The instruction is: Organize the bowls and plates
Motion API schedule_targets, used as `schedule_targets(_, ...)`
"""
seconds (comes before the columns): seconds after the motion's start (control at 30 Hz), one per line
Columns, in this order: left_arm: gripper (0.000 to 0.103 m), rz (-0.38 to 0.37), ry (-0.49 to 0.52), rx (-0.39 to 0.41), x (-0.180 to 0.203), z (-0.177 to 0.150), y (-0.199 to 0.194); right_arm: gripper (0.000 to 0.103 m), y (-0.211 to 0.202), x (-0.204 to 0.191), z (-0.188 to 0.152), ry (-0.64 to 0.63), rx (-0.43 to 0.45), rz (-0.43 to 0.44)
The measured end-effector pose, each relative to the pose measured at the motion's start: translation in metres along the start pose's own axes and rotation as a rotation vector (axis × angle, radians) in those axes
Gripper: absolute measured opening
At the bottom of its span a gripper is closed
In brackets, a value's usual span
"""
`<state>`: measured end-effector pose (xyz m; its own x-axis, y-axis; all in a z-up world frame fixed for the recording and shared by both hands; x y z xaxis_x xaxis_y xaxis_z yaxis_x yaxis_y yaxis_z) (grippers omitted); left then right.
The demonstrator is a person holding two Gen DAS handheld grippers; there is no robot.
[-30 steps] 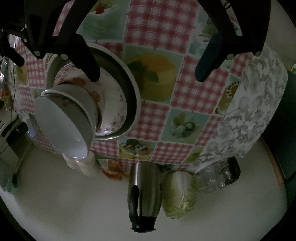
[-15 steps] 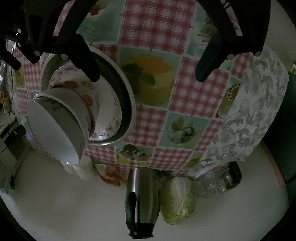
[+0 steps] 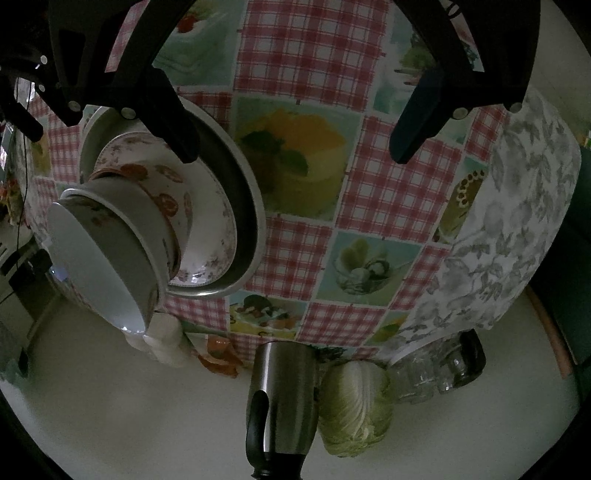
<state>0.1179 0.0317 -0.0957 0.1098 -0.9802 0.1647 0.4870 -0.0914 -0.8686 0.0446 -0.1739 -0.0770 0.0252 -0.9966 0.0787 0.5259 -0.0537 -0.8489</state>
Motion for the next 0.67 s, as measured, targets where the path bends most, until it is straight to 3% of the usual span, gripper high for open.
schedule_targets(0.67,0.102,-0.012,-0.025,-0.001,-0.0037,0.0015,0.0014,0.091,0.0024,-0.0016,0.0005,-0.010,-0.012,-0.001)
Point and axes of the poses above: each gripper's, at about its wrist camera, not at the fingertips, and y roughly the way its jaws point, x to its right, z to its top, the point moved 5 cm from there along y, roughly the way its jaws point, and after that the axes turned 13 degrees about -y, right-handed, at the moved point
